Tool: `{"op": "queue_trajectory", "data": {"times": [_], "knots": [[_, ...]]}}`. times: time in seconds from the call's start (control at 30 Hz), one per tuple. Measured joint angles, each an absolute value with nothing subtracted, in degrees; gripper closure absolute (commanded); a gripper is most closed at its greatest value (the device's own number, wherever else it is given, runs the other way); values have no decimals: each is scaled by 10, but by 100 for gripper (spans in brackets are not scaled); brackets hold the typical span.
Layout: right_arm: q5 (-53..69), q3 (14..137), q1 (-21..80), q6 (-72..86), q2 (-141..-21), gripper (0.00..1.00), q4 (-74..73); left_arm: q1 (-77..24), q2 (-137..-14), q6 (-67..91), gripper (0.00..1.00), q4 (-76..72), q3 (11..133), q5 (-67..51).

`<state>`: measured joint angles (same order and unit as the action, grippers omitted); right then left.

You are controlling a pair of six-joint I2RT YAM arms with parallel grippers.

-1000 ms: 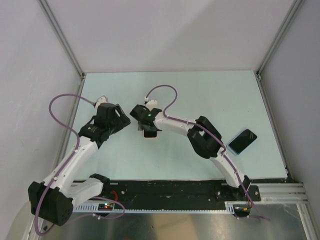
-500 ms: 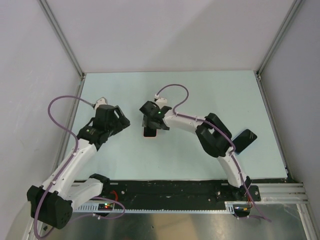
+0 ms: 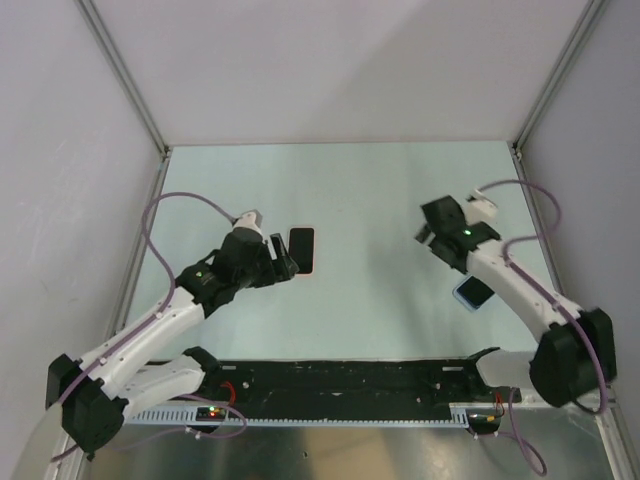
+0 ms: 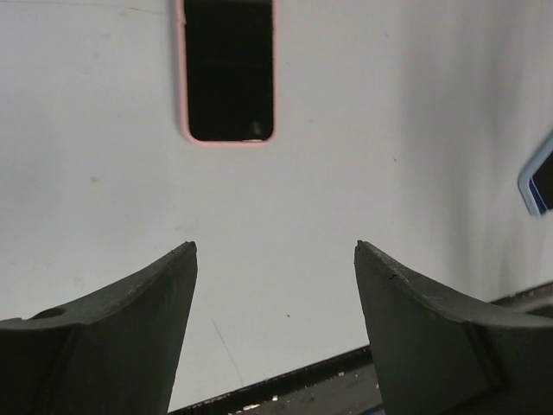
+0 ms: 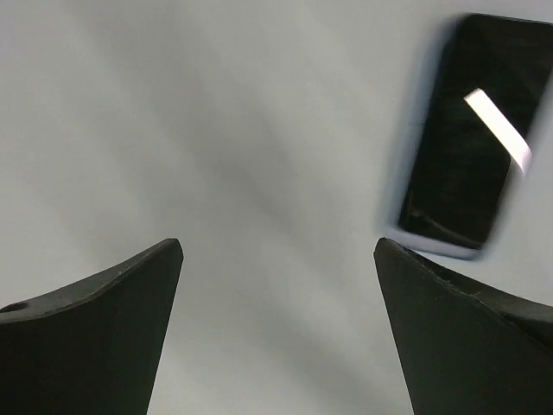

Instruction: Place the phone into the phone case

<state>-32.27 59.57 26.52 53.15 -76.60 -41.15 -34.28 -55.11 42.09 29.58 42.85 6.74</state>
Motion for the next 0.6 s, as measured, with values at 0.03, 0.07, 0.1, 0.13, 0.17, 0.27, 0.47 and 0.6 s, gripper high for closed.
{"op": "queue_trajectory", "data": {"times": [0.03, 0.07, 0.1, 0.13, 0.17, 0.27, 0.47, 0.6], "knots": [[-326, 568, 240, 531, -738, 1, -421, -356, -556, 420, 22, 291, 429, 65], [-326, 538, 215, 529, -710, 1, -431, -366, -562, 419, 22, 286, 429, 62], [-324, 511, 188, 526, -684, 1, -439, -373, -566, 418, 21, 284, 429, 58], [-319, 487, 161, 519, -661, 1, -445, -381, -573, 415, 21, 280, 429, 56], [-312, 466, 131, 512, -639, 1, -447, -387, -577, 414, 21, 277, 429, 53], [-285, 413, 42, 478, -587, 1, -442, -398, -583, 410, 21, 271, 429, 42], [-229, 372, -54, 429, -584, 1, -411, -410, -583, 408, 20, 249, 427, 26], [-200, 365, -69, 413, -611, 1, -375, -411, -579, 408, 20, 242, 416, 22]]}}
